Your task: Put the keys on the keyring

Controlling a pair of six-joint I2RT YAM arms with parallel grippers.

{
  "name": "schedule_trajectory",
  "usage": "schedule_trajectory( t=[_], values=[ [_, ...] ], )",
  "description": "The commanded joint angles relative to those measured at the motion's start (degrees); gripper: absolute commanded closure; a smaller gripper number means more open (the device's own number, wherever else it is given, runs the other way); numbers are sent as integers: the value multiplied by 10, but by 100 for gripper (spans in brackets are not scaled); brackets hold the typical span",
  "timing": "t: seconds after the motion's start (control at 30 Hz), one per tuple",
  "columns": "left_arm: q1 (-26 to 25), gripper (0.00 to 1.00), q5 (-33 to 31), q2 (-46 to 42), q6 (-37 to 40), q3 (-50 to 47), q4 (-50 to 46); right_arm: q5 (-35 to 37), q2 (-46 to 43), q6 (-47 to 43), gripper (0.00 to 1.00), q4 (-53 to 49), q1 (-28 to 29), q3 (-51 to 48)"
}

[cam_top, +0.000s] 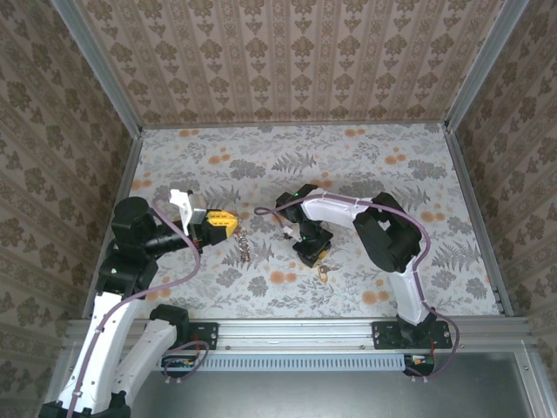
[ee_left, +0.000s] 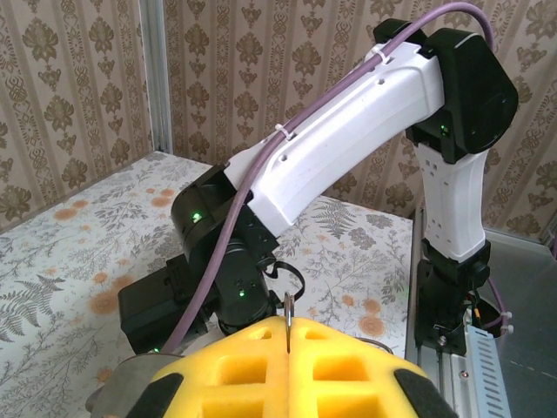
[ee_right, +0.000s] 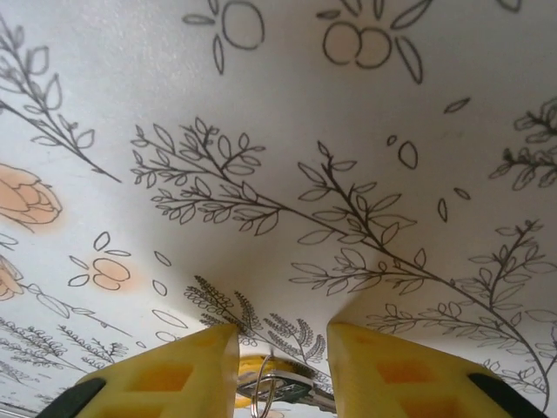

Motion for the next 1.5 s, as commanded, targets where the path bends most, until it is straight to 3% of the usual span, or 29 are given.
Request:
schedule_trajectory(
  t=[0.0,0.2,0.47,0.87,1.47],
  values=[
    [5,100,12,1,-8,-2,19,-4,-43,27,60,41,-7,-33],
    [4,100,12,3,-8,-1,19,-8,-148,85,48,130,-9,-117],
    [4,100,15,5,-11,-1,21,45,-223,88,49,148,23,-189],
    [5,100,17,3,-13,-1,23,76,-190,11,52,157,53,-193],
    [10,100,17,5,-14,-1,23,92,-161,-21,61,166,71,-202]
  ],
)
